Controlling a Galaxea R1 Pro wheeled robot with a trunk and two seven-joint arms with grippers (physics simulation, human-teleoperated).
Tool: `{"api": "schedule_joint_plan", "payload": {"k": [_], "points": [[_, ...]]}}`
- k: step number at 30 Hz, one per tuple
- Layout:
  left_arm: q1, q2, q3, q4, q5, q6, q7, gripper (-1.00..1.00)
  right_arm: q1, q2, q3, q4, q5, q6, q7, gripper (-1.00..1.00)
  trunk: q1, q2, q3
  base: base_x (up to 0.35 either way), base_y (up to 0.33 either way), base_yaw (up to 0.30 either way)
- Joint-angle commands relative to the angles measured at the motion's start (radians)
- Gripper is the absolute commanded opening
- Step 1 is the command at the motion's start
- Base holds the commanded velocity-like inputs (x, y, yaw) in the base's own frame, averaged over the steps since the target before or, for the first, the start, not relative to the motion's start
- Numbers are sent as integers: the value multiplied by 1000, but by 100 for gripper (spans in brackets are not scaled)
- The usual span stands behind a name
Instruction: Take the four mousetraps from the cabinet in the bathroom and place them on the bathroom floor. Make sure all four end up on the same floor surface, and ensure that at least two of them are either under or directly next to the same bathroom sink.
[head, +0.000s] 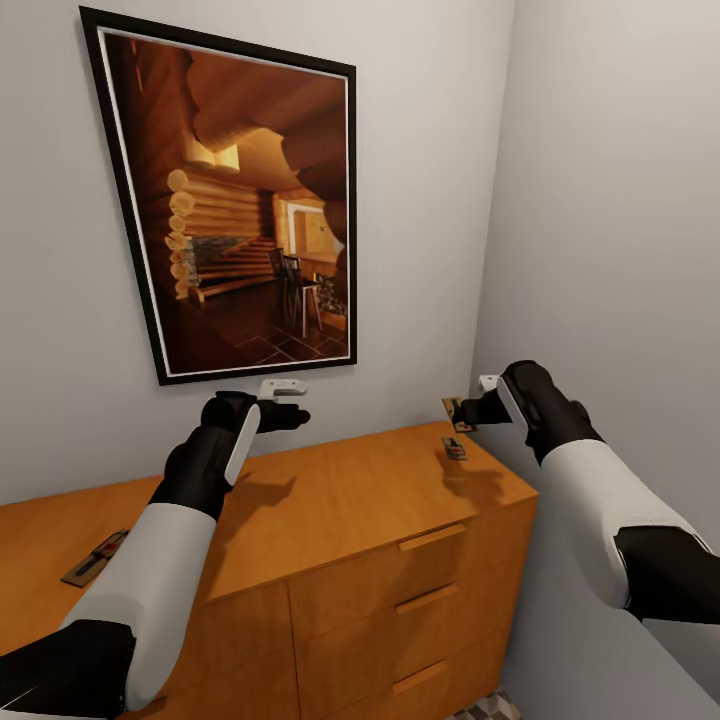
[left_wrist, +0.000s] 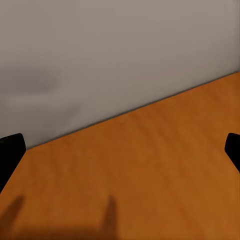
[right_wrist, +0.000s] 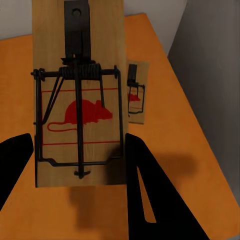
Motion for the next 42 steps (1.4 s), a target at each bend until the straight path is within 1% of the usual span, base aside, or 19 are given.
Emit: {"api": "schedule_joint_plan", "payload": {"k": [1, 6, 12, 22, 24, 26, 28, 29, 31, 34, 38, 42], "points": [[-1, 0, 0, -1, 4, 4, 1, 100, -1, 0, 5, -1, 8, 3, 7, -100, 0, -1, -1, 0, 0, 0], [-1, -1, 0, -1, 4, 4, 1, 100, -1, 2, 5, -10, 7, 3, 6, -100, 0, -1, -1, 0, 0, 0], [-1, -1, 0, -2, 4, 4, 1, 100, -1, 2, 4, -51, 7, 3, 7, -100, 0, -1, -1, 0, 0, 0], [-1, 0, 0, -2, 4, 4, 1, 100, 0, -3, 3, -62, 7, 3, 9, -100, 0, -1, -1, 0, 0, 0], [0, -11, -11, 9, -7, 16, 12, 100, -1, -14, 4, -51, -3, 3, 17, -100, 0, -1, -1, 0, 0, 0], [1, -22, -23, 20, -16, 27, 16, 100, 0, -26, 3, -40, -1, 3, 15, -100, 0, -1, -1, 0, 0, 0], [1, -25, -34, 31, -26, 38, 16, 100, 0, -37, 3, -29, -1, 3, 15, -100, 0, -1, -1, 0, 0, 0], [2, -20, -31, 37, -31, 44, 12, 100, 0, -43, 3, -23, 2, 3, 12, -100, 0, -1, -1, 0, 0, 0], [4, -8, -20, 48, -22, 52, 4, 100, 0, -54, 2, -12, 9, 3, 8, -100, 0, -1, -1, 0, 0, 0], [6, -1, -3, 60, -7, 62, -2, 100, 1, -51, 4, -7, 18, 3, 6, -100, 0, -1, -1, 0, 0, 0], [7, 3, 16, 63, 13, 82, -5, 100, 1, -61, 4, -10, 23, 3, 6, -100, 0, -1, -1, 0, 0, 0], [7, 4, 19, 64, 16, 87, -6, 100, 1, -67, 4, -13, 24, 3, 7, -100, 0, -1, -1, 0, 0, 0]]}}
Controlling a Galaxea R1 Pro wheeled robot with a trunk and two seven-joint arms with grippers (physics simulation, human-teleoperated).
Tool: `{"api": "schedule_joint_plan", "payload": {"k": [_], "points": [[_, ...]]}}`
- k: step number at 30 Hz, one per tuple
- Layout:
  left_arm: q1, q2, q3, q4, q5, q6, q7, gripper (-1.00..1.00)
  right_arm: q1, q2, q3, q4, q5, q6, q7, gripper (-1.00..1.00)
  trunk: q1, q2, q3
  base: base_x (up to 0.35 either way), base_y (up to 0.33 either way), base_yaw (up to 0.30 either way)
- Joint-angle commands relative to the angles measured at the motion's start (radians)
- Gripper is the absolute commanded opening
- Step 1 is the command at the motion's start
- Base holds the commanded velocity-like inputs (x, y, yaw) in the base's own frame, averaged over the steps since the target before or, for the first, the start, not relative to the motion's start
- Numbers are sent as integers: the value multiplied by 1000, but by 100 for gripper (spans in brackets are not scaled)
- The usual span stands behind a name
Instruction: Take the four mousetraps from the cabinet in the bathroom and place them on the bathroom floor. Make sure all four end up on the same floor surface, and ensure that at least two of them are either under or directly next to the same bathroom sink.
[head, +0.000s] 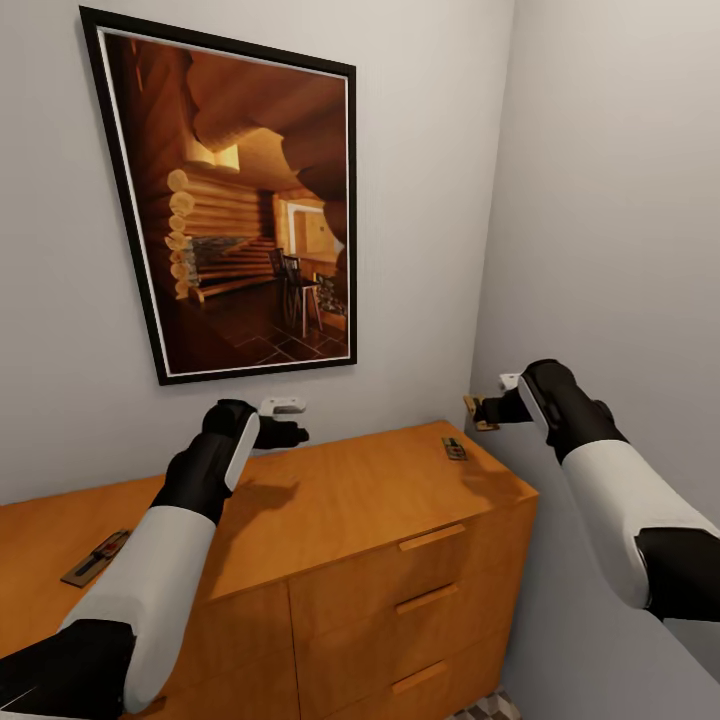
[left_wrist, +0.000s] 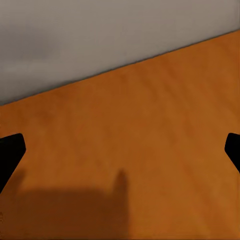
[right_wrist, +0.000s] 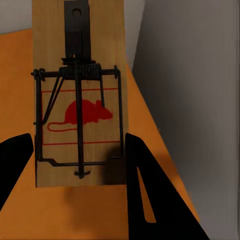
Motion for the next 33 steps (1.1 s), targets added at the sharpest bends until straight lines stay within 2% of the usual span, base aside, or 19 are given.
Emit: {"api": "schedule_joint_plan", "payload": {"k": [1, 9, 20, 24, 32, 33], "points": [[-1, 0, 0, -1, 4, 5, 2, 100, -1, -2, 4, -2, 9, 4, 9, -100, 0, -1, -1, 0, 0, 0], [-1, 6, 1, -1, -16, 14, 21, 100, -1, -4, 4, -4, 8, 4, 12, -100, 0, -1, -1, 0, 0, 0], [-1, 53, 4, -1, -88, 21, 82, 100, -1, -5, 5, -4, 9, 4, 13, -100, 0, -1, -1, 0, 0, 0], [-1, 68, 17, -2, -115, 21, 104, 100, -1, -5, 6, -3, 9, 4, 13, -100, 0, -1, -1, 0, 0, 0], [-1, 109, 62, 0, -172, 21, 107, 100, -1, -5, 6, -3, 9, 4, 13, -100, 0, -1, -1, 0, 0, 0], [-1, 128, 107, 1, -316, 21, 107, 100, -1, -5, 6, -3, 9, 4, 13, -100, 0, -1, -1, 0, 0, 0]]}}
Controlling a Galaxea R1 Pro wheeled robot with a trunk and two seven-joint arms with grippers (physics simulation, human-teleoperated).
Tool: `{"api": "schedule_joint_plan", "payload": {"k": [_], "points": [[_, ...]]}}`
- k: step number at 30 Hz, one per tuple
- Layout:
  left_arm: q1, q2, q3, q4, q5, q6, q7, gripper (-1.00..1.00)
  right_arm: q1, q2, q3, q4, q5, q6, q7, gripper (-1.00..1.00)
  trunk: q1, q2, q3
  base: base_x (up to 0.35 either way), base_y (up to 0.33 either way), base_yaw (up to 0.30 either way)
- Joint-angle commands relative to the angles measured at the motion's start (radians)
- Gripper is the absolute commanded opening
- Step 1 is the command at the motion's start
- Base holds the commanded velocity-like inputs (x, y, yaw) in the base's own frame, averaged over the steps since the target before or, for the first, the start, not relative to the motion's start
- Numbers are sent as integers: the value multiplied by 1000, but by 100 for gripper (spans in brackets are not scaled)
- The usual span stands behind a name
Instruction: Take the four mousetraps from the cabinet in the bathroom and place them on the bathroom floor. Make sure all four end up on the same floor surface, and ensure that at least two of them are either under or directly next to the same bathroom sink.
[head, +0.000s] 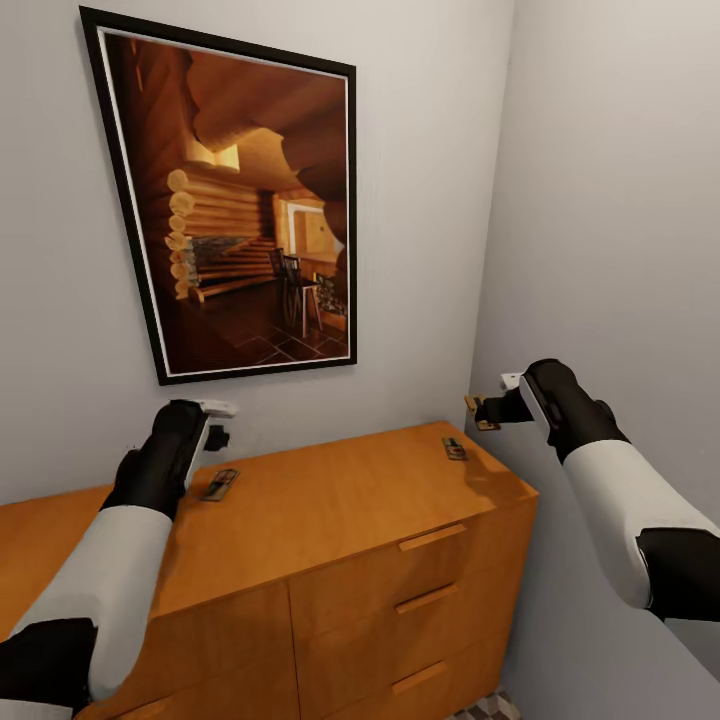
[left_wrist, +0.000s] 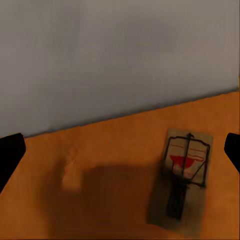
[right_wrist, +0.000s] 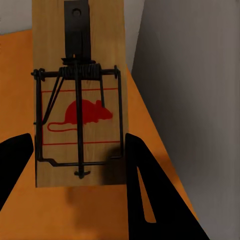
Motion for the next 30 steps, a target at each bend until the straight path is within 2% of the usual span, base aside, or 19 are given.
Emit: {"api": "schedule_joint_plan", "payload": {"k": [1, 5, 6, 10, 12, 19, 24, 30], "points": [[-1, 10, 6, 0, 15, 3, 8, 100, -1, -1, 4, -1, 9, 3, 9, -100, 0, -1, -1, 0, 0, 0], [-1, 60, 19, 26, 18, 2, 8, 100, -1, -1, 5, -1, 9, 3, 9, -100, 0, -1, -1, 0, 0, 0], [-1, 81, 21, 49, 20, 1, 7, 100, -1, -1, 5, -1, 9, 3, 9, -100, 0, -1, -1, 0, 0, 0], [0, 112, 23, 113, 21, -4, 3, 100, -1, -1, 5, -1, 9, 3, 8, -100, 0, -1, -1, 0, 0, 0], [0, 117, 22, 131, 21, -5, 3, 100, -1, -1, 5, -1, 9, 3, 8, -100, 0, -1, -1, 0, 0, 0], [0, 105, 20, 161, 24, -5, -5, 100, -1, -1, 5, 0, 10, 3, 7, -100, 0, -1, -1, 0, 0, 0], [0, 77, 19, 161, 23, -2, -27, 100, -1, -2, 5, 0, 10, 3, 7, -100, 0, -1, -1, 0, 0, 0], [0, 21, 17, 153, 22, 1, -38, 100, -1, -2, 5, 0, 10, 3, 7, -100, 0, -1, -1, 0, 0, 0]]}}
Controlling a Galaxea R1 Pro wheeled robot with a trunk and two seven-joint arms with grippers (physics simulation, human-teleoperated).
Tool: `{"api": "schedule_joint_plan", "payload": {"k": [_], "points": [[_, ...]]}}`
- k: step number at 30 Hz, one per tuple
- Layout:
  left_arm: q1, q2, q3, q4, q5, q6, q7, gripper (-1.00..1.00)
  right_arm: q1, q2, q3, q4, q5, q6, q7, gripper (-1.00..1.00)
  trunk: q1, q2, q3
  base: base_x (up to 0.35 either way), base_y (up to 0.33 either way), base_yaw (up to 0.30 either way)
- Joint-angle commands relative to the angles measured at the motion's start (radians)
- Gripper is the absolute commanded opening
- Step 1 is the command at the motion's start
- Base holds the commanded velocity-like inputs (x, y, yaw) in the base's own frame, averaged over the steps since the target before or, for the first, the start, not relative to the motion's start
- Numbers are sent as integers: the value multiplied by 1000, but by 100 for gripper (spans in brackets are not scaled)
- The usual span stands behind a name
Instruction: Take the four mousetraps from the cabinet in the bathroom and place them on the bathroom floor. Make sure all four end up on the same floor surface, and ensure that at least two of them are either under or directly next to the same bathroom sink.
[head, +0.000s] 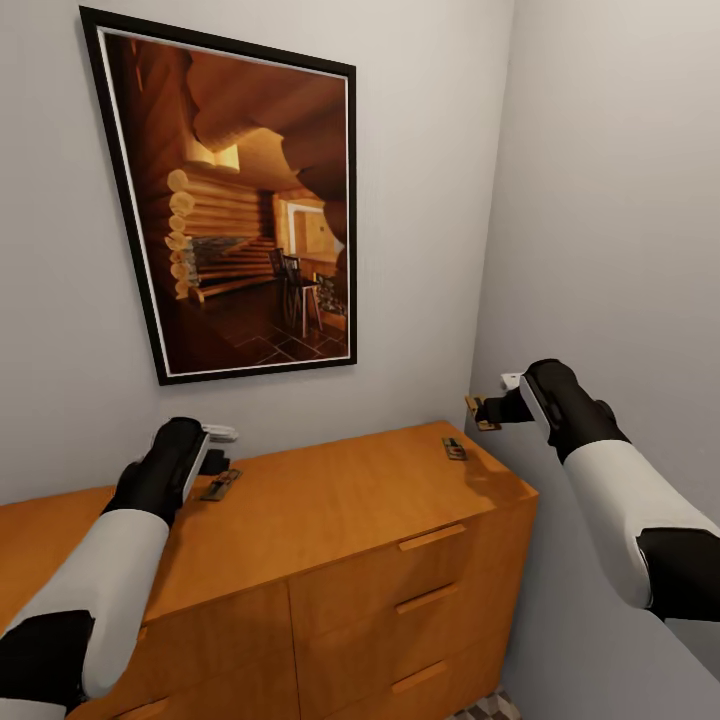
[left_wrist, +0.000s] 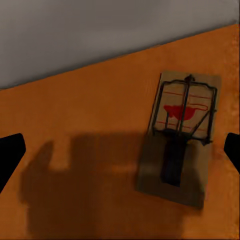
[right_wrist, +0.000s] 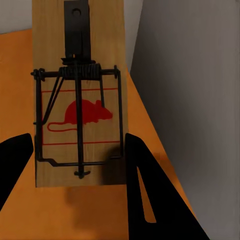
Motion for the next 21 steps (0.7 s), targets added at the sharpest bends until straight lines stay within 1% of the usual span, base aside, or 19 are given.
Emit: {"api": "schedule_joint_plan", "payload": {"k": [1, 3, 4, 7, 13, 21], "points": [[-1, -19, 0, -5, 1, 4, 4, 100, -1, -1, 4, -1, 9, 3, 8, -100, 0, -1, -1, 0, 0, 0], [-1, -36, 0, -9, 1, 5, 3, 100, -1, -1, 5, -1, 9, 3, 8, -100, 0, -1, -1, 0, 0, 0], [-1, -49, 0, -13, 1, 5, 3, 100, -1, -1, 5, 0, 8, 3, 8, -100, 0, -1, -1, 0, 0, 0], [-1, -67, -1, -16, 2, 6, 3, 100, -1, -1, 5, 1, 7, 3, 7, -100, 0, -1, -1, 0, 0, 0], [-1, -77, -3, -10, 4, 5, 2, 100, -1, -1, 5, 2, 6, 3, 7, -100, 0, -1, -1, 0, 0, 0], [-1, -78, -4, 3, 7, 5, 1, 100, -1, -1, 5, 2, 6, 3, 7, -100, 0, -1, -1, 0, 0, 0]]}}
